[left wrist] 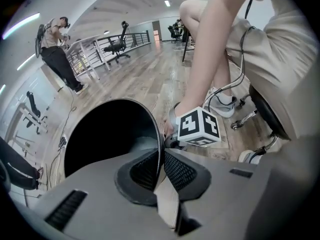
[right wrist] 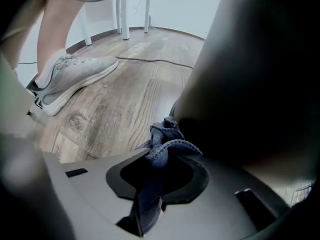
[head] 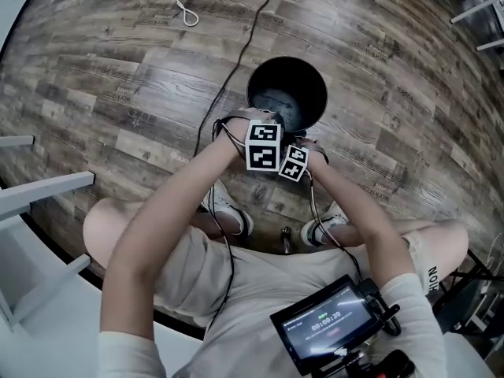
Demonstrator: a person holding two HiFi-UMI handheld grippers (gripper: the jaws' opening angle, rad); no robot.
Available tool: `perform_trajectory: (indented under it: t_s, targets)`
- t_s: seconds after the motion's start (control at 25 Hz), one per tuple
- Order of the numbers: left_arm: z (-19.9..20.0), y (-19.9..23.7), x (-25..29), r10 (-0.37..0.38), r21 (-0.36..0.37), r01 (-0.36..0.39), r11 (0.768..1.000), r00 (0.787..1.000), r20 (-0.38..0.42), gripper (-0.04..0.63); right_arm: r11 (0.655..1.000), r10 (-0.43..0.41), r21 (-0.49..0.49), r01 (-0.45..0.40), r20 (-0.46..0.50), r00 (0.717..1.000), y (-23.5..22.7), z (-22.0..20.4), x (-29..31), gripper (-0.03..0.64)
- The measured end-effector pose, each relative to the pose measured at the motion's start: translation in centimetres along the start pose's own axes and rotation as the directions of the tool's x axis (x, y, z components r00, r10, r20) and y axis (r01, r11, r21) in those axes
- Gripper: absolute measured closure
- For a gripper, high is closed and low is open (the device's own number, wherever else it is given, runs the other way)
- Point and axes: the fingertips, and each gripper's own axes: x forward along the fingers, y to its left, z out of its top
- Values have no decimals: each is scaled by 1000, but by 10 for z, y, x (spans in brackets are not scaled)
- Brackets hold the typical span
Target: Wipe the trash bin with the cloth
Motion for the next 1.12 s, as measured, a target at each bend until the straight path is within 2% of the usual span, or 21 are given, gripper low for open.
perform_trajectory:
  t_s: [0.08,0.2,0.28,0.32,0.48,0.56,0.68,0.84,1.0,1.12]
  targets:
    - [2,0,0,1,-16,-1,1000,1000,9,549,1000,7,0,-7,24,1000,2,0,-14,540]
    - [0,-5,-4,-40,-17,40,999,998,42,532,998,19,-59,-15,74,997,10,5,-46,540]
    - [-6,-8,-9,-57,27,57,998,998,22,458,996,31,-87,-21,116,993,16,10,-72,540]
    - [-12,-7,-11,-53,61,53,997,999,-2,446,995,38,-94,-25,138,990,18,13,-87,540]
    - [-38,7,-14,26,185,-5,983,993,-113,445,992,39,-123,-12,221,974,21,31,-145,540]
    - [-48,10,-12,55,218,-23,976,988,-143,448,993,18,-121,15,267,963,17,44,-173,540]
    - [-51,11,-10,60,211,-30,977,988,-140,489,993,-16,-102,52,326,945,10,63,-208,540]
    - [-46,3,-10,14,203,15,979,990,-139,507,994,-58,-66,88,361,931,-6,80,-227,540]
    - [-36,-10,-9,-27,202,48,978,994,-106,526,995,-71,-44,92,349,935,-20,82,-216,540]
    - [-32,-12,-8,-28,196,43,980,996,-81,531,993,-53,-80,84,331,942,-19,75,-200,540]
